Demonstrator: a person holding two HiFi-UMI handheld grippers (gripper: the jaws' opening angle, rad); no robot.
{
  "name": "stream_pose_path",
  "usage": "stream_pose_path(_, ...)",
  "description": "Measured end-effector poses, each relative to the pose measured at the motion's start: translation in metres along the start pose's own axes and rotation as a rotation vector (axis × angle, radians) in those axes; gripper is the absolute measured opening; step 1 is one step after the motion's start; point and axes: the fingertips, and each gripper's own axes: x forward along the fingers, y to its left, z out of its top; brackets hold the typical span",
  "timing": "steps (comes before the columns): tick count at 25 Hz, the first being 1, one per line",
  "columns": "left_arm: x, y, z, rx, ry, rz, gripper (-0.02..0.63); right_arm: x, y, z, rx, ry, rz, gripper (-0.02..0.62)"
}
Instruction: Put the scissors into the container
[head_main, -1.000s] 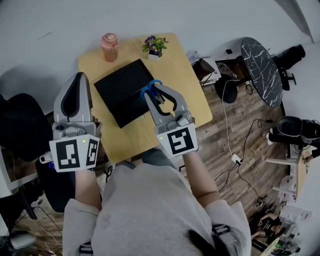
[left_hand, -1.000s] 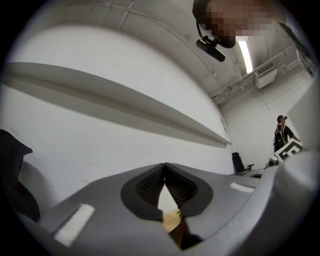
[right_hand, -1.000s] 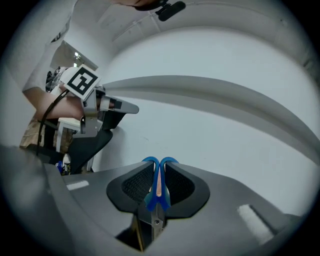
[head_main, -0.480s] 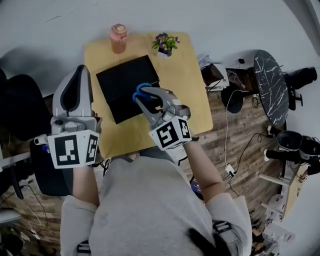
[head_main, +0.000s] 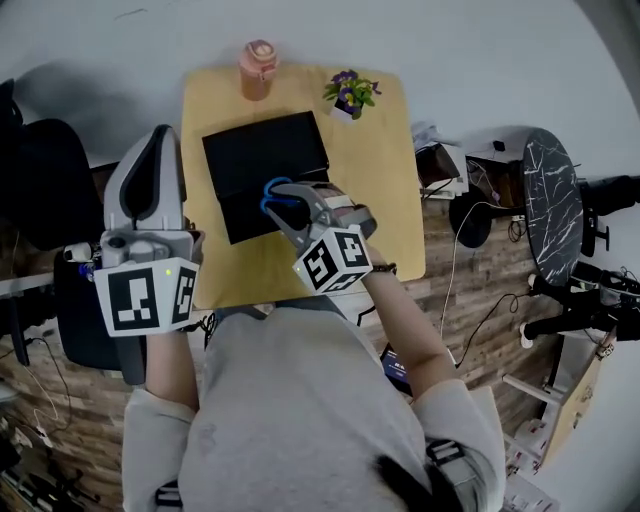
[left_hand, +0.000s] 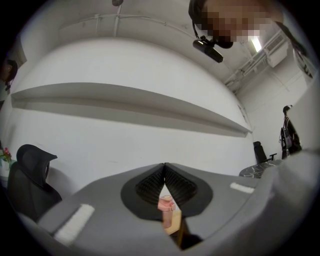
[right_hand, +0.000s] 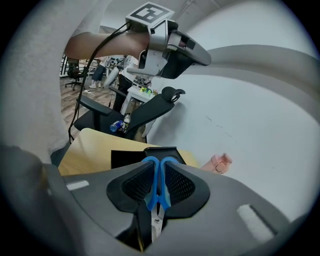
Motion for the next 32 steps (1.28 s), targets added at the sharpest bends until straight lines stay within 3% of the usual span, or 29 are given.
stream_pose_path(20, -0.031, 0.023, -0.016, 0.027, 0.054, 0.223, 0.058, 0.054, 0.040, -0.057, -0.093, 0.124, 0.346, 0.075)
stream_pose_path(32, -0.041, 0.022, -0.022, 0.038, 0.077, 0.291, 0.058, 0.068, 0.056, -0.064, -0.118, 0.169, 0.417, 0.075)
